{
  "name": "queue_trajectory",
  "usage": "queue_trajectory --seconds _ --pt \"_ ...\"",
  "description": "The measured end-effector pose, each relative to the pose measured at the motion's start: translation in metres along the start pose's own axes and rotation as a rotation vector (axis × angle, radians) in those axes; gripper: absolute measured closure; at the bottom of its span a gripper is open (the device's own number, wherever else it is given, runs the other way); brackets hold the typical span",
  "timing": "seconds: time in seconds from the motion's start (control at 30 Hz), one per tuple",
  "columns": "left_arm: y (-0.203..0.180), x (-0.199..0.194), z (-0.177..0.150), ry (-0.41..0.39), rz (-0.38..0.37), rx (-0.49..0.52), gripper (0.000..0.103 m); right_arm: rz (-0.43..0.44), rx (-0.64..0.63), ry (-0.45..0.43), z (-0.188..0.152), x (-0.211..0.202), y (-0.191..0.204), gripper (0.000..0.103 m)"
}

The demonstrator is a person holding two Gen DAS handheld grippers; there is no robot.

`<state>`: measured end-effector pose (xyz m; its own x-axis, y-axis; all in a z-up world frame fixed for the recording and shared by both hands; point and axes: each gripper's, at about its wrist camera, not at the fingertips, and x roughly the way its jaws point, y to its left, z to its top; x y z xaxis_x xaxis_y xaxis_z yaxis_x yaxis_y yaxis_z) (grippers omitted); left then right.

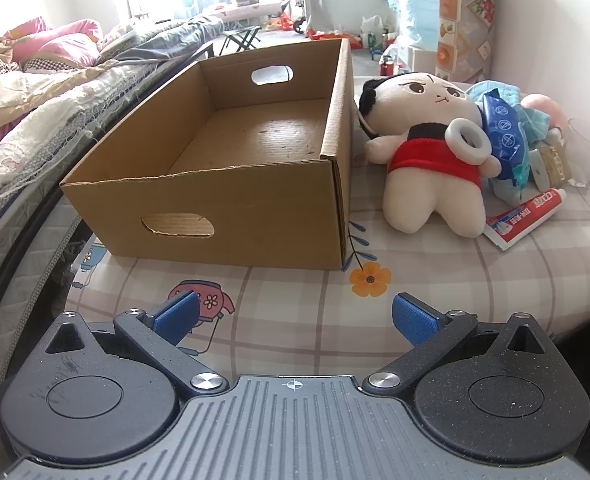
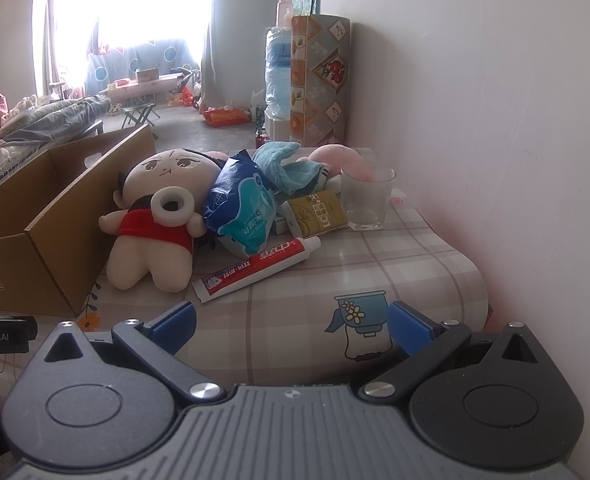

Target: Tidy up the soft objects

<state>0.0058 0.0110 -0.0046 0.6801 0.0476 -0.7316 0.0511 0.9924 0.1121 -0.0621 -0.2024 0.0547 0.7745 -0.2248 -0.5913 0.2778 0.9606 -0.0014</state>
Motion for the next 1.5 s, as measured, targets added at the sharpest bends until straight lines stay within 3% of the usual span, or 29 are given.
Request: queue_trajectory --seconds 0.97,1.2,1.5 --pt "0.0 0.005 -0.002 0.011 0.004 0.01 0.0 0.002 0.01 0.011 -0.002 0.006 -0.001 0.0" --pt "-0.007 -0.007 0.004 -0.072 -0.017 0.082 0.0 0.041 0.003 -0.027 0.005 0.005 -0.004 0.0" --pt "-0.02 -0.026 0.031 -0.212 -0.167 0.149 0.0 0.17 0.02 -0.155 0.033 0.011 -0.029 0.0"
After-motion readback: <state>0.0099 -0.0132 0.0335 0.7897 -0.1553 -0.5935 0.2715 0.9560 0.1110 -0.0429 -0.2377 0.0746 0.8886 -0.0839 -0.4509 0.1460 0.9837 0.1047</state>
